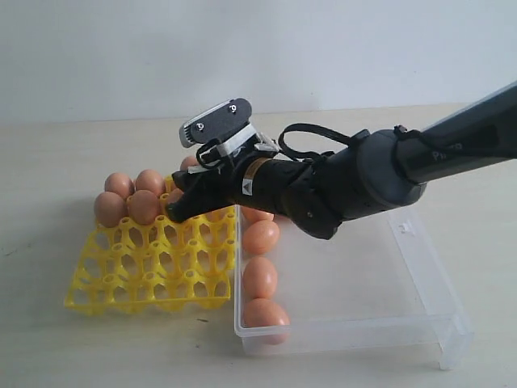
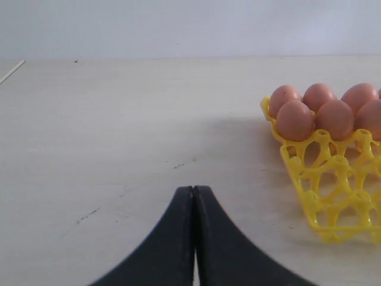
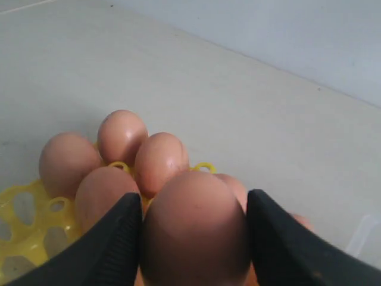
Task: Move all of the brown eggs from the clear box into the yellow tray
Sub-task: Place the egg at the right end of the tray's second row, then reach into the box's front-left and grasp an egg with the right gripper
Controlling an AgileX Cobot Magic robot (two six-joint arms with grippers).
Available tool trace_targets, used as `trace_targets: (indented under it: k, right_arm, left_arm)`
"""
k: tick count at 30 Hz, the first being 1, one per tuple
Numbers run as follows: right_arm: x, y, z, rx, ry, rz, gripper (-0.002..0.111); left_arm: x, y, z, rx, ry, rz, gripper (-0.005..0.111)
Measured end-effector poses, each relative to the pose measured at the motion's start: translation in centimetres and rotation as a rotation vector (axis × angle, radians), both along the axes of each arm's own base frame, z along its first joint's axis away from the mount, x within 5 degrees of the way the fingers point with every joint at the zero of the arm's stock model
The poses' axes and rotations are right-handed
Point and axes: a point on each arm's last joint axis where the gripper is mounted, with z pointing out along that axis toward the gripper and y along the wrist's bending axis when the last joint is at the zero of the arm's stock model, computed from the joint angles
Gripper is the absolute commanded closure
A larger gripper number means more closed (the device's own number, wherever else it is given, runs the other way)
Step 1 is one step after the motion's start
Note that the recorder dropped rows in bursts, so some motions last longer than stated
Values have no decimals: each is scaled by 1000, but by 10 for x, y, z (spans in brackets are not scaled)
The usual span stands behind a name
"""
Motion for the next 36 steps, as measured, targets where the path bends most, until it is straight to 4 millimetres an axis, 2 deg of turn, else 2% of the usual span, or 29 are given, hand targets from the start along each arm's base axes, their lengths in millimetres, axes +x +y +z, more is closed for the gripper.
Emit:
trace_targets:
  k: [5,7,10,11,12,13,16,18,19,21,22,25,27,32,36]
  right_arm:
    - [9,-1,-8,-36,34,-22,108]
    - [14,-7,-10,-44,45,-40,96]
    - [18,-13,-10,-41,50,-60,56]
    - [19,-14,-10,-32,59,-70,47]
    - [19,-14,-10,-30,61,-71,40]
    - [20,-14,-10,-27,61,-75,39]
    - [25,-13,-10,-40,70,-82,39]
    - [27,-13,-7,-46,74,-85,43]
    - [27,-13,-3,-50,75,-87,50]
    - [24,-17,22,-59,70,-95,59]
    - [20,-22,42,-85,84,-108,62]
    - [12,-32,68,-135,123,-132,77]
    - [7,-39,76,-181,165,-151,87]
    - [-1,-57,73,-327,318,-200,106]
    - [-12,-66,59,-382,451,-231,106]
  left_arm:
    - [0,0,0,0,0,0,107]
    - [0,0,0,0,0,0,107]
    - [0,0,0,0,0,0,107]
    - [0,0,0,0,0,0,107]
    - [0,0,0,0,0,0,107]
    - [0,0,0,0,0,0,107]
    - [0,0,0,0,0,0,107]
    - [0,0,0,0,0,0,107]
    - [0,0,0,0,0,0,107]
    - [0,0,0,0,0,0,107]
    - [0,0,0,0,0,0,107]
    - [0,0,0,0,0,0,107]
    - [0,0,0,0,0,0,107]
    - [0,0,0,0,0,0,107]
    - [0,0,0,0,0,0,107]
